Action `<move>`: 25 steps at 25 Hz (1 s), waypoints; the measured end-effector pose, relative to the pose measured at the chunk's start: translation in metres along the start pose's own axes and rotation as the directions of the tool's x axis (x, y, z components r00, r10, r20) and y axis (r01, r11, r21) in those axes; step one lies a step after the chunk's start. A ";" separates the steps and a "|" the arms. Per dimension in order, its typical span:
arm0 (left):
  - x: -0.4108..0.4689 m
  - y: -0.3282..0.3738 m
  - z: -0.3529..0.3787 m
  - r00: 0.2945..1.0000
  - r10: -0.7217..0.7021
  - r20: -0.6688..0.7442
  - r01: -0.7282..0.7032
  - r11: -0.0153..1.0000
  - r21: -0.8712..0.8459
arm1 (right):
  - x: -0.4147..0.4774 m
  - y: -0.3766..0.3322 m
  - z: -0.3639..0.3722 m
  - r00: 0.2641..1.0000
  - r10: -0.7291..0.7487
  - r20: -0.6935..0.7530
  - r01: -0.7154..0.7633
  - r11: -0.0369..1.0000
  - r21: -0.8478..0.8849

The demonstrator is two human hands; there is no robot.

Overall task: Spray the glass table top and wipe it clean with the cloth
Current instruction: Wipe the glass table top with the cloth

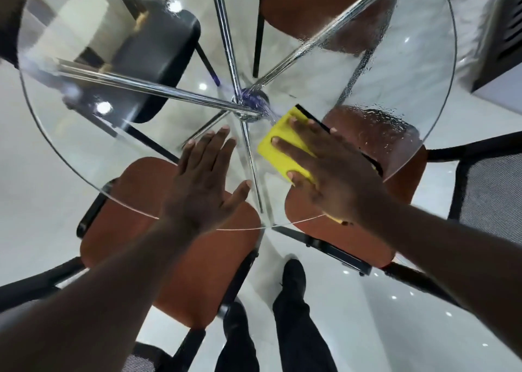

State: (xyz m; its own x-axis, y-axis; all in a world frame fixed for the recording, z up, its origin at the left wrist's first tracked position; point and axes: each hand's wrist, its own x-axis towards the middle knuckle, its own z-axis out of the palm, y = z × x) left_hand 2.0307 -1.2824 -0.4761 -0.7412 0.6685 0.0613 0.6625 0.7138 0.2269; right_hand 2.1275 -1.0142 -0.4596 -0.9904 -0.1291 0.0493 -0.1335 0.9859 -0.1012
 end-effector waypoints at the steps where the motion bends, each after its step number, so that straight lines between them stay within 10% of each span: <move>1: 0.002 0.000 0.000 1.000 0.002 0.005 -0.002 1.000 0.021 | 0.016 0.017 0.001 1.000 -0.006 -0.001 0.006 1.000 -0.028; 6: 0.000 -0.002 0.003 1.000 0.007 0.009 -0.008 0.999 0.039 | 0.074 0.009 0.013 0.924 0.350 -0.153 -0.355 0.935 -0.009; 11: -0.001 0.001 0.000 0.999 0.006 0.040 -0.008 0.998 0.056 | 0.000 0.017 0.000 0.999 0.034 -0.020 -0.034 0.999 0.000; 17: 0.006 0.003 0.001 0.999 0.015 -0.042 -0.012 0.998 0.062 | 0.102 0.034 0.009 0.952 0.275 -0.135 -0.285 0.957 -0.061; 25: 0.098 0.014 0.010 0.997 0.068 -0.034 -0.066 0.996 0.062 | 0.073 0.048 0.007 0.968 0.197 -0.154 -0.207 0.977 -0.047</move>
State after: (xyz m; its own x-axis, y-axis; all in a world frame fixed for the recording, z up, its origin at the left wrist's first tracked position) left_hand 1.9687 -1.2049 -0.4763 -0.6975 0.7081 0.1096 0.7155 0.6797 0.1617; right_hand 2.0488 -0.9774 -0.4682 -0.9797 0.0861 0.1812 0.0759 0.9951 -0.0626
